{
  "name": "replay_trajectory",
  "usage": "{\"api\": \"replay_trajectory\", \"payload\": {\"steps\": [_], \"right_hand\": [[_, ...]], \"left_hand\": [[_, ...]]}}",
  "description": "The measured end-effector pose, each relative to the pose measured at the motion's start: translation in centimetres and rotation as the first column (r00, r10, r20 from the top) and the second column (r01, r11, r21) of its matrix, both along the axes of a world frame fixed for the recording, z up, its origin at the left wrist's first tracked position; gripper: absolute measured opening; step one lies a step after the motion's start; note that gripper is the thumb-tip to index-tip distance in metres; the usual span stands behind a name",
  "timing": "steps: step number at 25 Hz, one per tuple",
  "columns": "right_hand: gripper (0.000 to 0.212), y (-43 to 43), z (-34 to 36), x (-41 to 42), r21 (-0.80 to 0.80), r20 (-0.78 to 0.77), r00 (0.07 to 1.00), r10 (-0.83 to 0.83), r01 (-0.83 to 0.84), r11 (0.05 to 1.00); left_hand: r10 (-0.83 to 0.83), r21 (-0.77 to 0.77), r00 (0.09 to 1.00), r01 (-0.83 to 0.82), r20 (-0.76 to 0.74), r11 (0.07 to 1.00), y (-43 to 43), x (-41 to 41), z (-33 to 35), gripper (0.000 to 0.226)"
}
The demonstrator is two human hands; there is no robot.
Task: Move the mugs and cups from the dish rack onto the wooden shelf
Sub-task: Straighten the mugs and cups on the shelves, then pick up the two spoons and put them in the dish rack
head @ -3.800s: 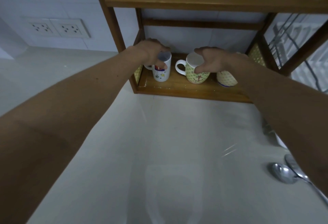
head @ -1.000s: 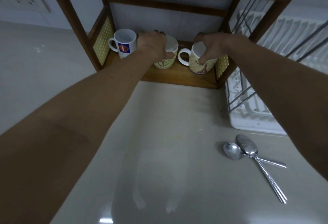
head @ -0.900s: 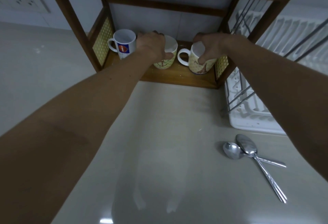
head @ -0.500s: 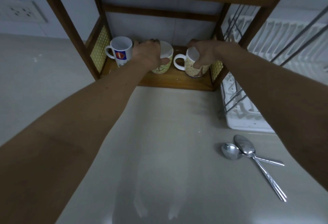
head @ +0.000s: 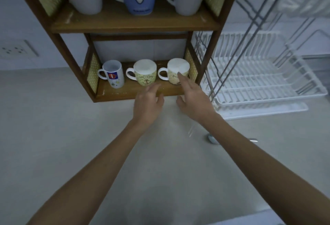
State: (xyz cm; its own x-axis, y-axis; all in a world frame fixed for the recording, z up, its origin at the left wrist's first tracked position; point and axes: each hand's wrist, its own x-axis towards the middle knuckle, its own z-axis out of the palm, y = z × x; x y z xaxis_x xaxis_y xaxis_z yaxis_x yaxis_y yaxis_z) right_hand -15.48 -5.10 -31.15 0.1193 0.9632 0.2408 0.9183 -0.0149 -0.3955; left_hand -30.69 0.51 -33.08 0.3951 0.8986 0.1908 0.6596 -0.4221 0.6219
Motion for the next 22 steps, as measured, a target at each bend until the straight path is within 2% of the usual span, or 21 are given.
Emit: {"api": "replay_trajectory", "payload": {"steps": [3, 10, 13, 15, 18, 22], "right_hand": [[0.071, -4.6, -1.0, -0.5, 0.064, 0.079, 0.997, -0.018, 0.013, 0.998], [0.057, -13.9, -4.7, 4.4, 0.045, 0.044, 0.977, -0.207, 0.205, 0.978], [0.042, -17.4, -5.9, 7.7, 0.036, 0.04, 0.945, -0.325, 0.324, 0.945], [0.036, -19.5, -6.8, 9.3, -0.04, 0.096, 0.932, -0.351, 0.356, 0.934], [0.032, -20.8, -8.1, 10.8, -0.148, 0.139, 0.948, -0.287, 0.306, 0.94], [0.027, -20.4, -8.9, 13.0, -0.209, 0.002, 0.976, -0.218, 0.214, 0.954]], "left_hand": [[-0.012, -0.033, 0.994, 0.016, 0.109, 0.999, -4.5, 0.6, -0.4, 0.048], [-0.109, -0.078, 0.985, 0.12, 0.136, 0.99, -15.2, 3.5, -3.5, 0.042], [-0.13, -0.126, 0.987, 0.142, 0.097, 0.982, -18.4, 6.8, -4.5, 0.041], [-0.121, -0.112, 0.991, 0.128, 0.064, 0.985, -19.7, 9.5, -4.9, 0.042], [-0.085, -0.028, 0.996, 0.085, 0.002, 0.996, -21.4, 12.6, -5.7, 0.046], [0.021, 0.121, 0.989, -0.003, -0.145, 0.993, -23.4, 15.3, -7.2, 0.051]]}}
